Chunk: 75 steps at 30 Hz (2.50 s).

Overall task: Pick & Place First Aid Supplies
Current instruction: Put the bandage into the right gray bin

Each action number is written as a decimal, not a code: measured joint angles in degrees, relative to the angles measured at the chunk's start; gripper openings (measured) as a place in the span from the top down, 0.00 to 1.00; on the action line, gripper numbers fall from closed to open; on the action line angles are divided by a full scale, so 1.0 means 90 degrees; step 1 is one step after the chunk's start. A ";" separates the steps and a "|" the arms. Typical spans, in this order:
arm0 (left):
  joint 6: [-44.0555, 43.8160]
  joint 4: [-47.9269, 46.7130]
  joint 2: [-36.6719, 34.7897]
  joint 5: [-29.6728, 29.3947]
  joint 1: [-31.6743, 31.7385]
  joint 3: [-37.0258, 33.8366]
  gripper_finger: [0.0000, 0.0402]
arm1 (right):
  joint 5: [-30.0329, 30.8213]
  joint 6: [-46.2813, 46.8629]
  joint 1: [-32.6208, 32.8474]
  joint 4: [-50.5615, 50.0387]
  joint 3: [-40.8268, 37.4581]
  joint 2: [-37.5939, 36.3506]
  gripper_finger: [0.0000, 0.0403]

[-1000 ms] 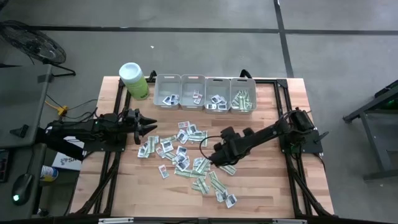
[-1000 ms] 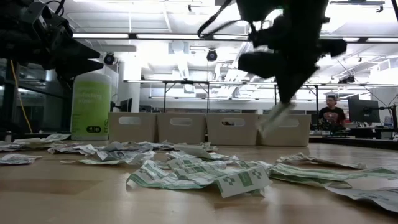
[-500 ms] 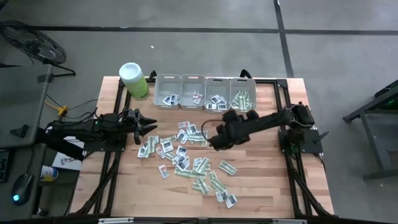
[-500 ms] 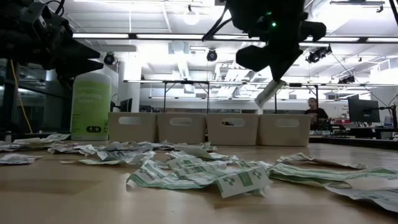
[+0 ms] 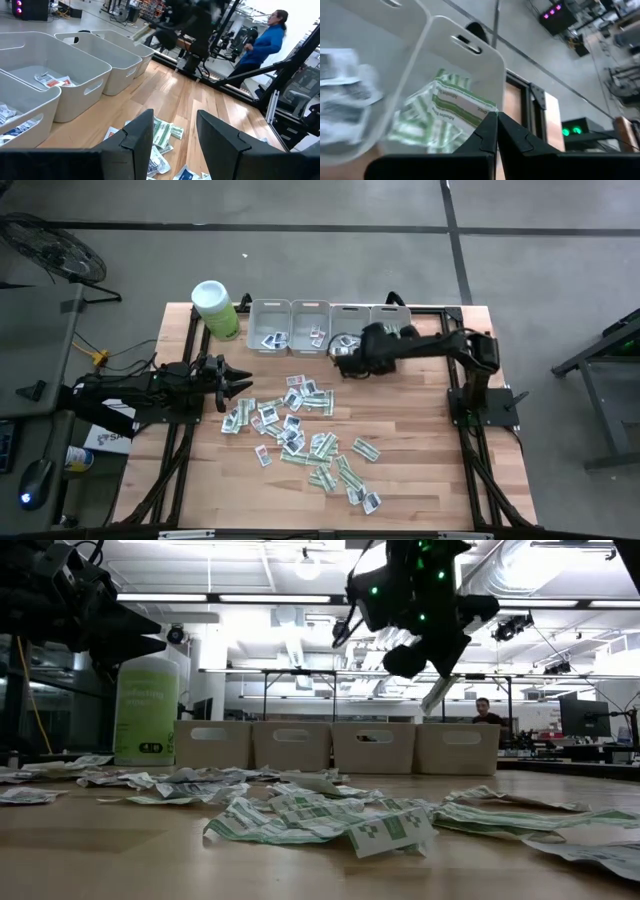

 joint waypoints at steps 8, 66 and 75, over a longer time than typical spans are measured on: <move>0.0001 0.0000 0.0000 0.0000 0.0000 0.0002 0.63 | -0.0281 -0.0524 -0.0758 0.0004 0.0000 0.0001 1.00; 0.0000 0.0000 0.0000 0.0000 0.0000 0.0002 0.63 | -0.3014 -0.5994 0.0886 0.4648 -0.1018 -0.2386 0.62; 0.0002 0.0000 -0.0001 0.0000 -0.0001 0.0000 0.63 | -0.3437 -0.5770 0.1528 0.6898 -0.3307 -0.3426 0.65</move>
